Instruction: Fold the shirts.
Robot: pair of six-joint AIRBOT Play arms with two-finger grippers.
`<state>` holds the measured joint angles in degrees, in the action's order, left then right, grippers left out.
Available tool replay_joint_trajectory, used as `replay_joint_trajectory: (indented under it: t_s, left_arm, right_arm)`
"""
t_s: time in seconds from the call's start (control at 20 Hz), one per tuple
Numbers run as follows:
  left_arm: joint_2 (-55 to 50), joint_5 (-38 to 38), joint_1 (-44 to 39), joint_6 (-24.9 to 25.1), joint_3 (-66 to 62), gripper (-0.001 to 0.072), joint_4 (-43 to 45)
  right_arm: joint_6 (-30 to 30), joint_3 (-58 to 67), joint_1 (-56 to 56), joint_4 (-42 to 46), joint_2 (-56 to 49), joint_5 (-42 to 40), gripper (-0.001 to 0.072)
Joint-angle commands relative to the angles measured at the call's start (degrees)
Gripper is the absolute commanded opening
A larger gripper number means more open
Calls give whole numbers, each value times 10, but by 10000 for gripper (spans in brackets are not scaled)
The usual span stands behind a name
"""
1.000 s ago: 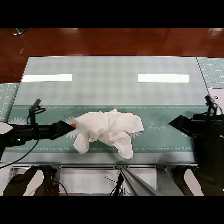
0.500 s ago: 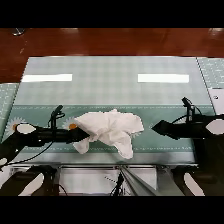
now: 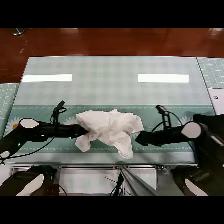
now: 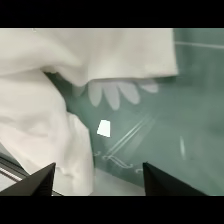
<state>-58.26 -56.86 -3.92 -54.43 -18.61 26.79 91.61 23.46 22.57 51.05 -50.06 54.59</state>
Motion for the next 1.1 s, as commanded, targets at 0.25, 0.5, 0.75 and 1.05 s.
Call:
replay_joint_trajectory:
  t_s: [0.25,0.5,0.75,1.05]
  left_arm:
    - [-2,-8,-1,0,-11,30,-2]
    - [11,-34,15,0,-56,30,-16]
    - [74,-17,96,-2,-305,29,-190]
    - [67,9,108,-97,-741,29,-75]
  right_arm:
    - [-37,12,147,-136,-135,-158,563]
    - [-121,94,138,-137,-131,-101,17]
    - [-33,448,-81,79,-47,21,16]
    - [-28,894,-174,136,-56,149,17]
